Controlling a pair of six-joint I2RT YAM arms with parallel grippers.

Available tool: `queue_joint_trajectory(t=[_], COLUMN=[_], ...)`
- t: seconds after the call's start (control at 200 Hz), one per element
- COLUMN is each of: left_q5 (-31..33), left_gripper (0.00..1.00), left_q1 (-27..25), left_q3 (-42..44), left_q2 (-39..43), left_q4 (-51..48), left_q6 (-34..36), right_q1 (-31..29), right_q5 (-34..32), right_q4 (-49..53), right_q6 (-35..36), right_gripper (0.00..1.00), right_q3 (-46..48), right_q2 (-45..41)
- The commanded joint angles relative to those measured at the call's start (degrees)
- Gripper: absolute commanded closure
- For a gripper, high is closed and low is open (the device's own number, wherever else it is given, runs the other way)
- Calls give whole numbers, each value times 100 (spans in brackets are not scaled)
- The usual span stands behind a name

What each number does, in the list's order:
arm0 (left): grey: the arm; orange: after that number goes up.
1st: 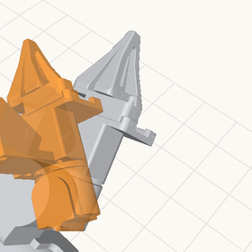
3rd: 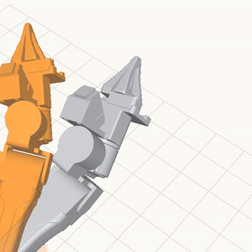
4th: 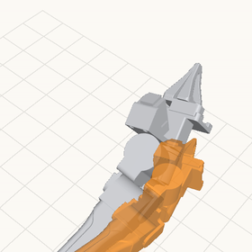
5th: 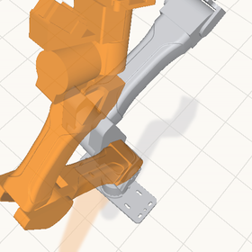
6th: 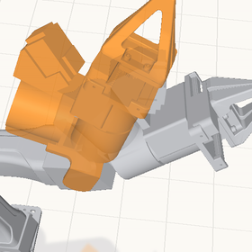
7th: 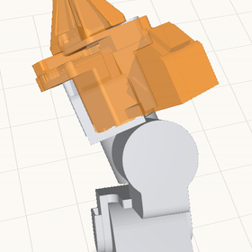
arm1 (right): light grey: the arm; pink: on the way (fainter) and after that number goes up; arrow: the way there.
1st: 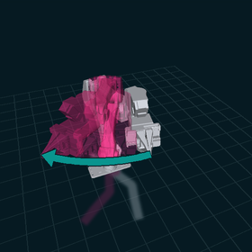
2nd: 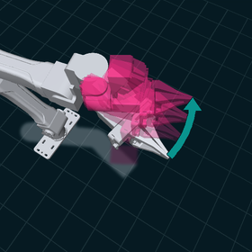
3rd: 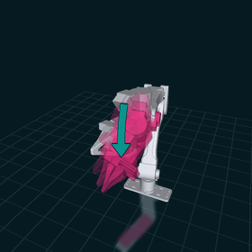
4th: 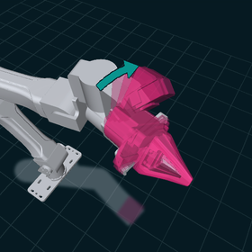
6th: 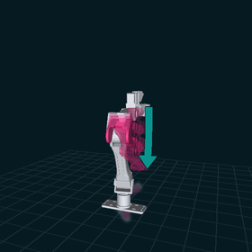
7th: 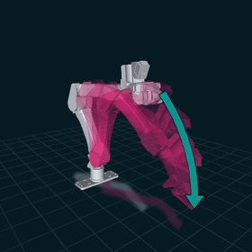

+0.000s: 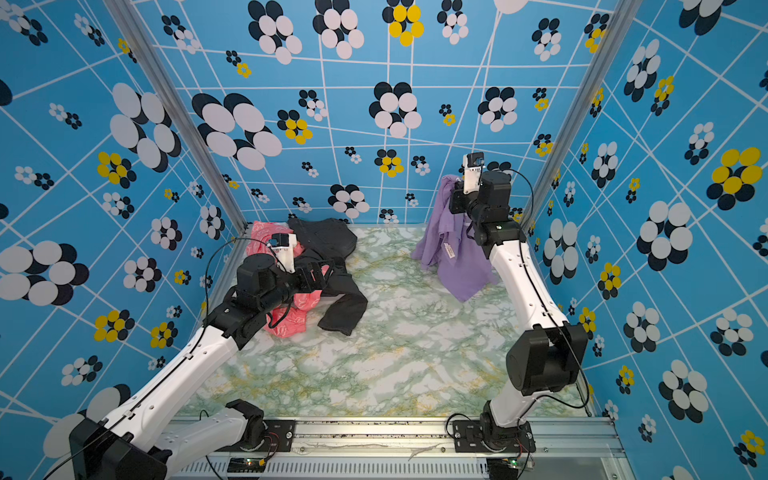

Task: Pick out a specific cloth from the pile
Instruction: 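Carry the lavender shirt away with the right gripper while the left gripper releases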

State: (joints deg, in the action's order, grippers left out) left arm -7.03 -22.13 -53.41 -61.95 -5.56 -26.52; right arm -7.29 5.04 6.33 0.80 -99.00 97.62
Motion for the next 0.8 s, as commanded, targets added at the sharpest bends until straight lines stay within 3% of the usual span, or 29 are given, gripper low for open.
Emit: queue_joint_trajectory(t=[0.0,0.295,0.495,0.76,0.795], left_q5=[-46,-45,-50,-38,-44], left_gripper=[1,1,1,1,1], left_q1=[30,42,41,50,50], left_q3=[-144,-214,-256,-247,-243], left_q2=[-71,-255,-314,-337,-348], left_q4=[132,248,249,200,212], left_q6=[60,47,15,15,9], right_q1=[17,472,817,1217,1274], right_q5=[137,152,-258,-1466,-1609], right_q4=[-95,109,334,902,1022], right_q6=[-115,-65,242,313,237], right_gripper=[100,100,100,100,96], right_q3=[-627,-982,-298,1203,1378], right_q2=[205,475,295,100,104])
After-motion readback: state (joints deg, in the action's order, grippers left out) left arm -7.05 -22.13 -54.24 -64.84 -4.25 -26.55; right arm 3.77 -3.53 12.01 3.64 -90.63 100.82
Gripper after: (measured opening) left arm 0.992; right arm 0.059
